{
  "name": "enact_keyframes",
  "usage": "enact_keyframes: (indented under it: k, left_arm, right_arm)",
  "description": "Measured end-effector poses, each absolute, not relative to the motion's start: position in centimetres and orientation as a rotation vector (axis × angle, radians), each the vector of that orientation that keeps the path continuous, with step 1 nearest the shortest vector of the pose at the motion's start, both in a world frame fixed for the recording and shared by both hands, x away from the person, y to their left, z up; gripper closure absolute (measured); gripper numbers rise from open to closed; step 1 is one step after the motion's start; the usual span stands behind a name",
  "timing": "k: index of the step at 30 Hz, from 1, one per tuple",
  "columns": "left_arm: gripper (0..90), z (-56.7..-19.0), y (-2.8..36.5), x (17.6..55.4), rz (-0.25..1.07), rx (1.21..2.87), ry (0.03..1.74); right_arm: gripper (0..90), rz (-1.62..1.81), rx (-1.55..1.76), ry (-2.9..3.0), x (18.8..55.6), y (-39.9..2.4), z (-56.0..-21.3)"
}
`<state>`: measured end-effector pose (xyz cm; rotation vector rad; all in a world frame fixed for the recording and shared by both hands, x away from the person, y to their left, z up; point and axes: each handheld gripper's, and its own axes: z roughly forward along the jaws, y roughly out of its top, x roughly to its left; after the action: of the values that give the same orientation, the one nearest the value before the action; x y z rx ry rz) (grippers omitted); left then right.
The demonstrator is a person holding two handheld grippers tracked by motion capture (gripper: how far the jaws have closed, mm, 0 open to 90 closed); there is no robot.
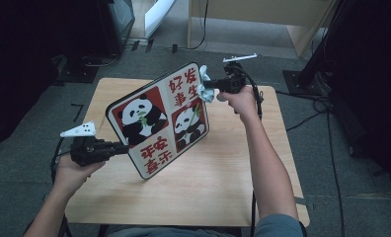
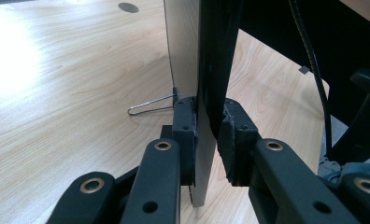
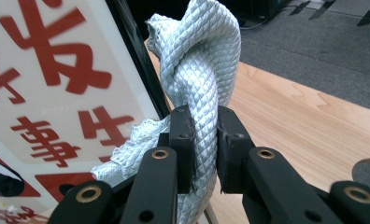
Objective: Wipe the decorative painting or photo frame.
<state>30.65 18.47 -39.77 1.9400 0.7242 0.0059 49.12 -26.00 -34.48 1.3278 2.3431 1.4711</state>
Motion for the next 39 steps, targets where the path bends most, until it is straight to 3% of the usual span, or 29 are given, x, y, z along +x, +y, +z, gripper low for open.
enact_keyframes:
  k: [39]
  left_arm:
    - [78.2, -39.9, 18.4, 30.6, 0.007, 1.94, 0.726]
  right_arm:
    - [79.5, 1.455, 1.404, 2.322, 47.6, -26.9, -39.1]
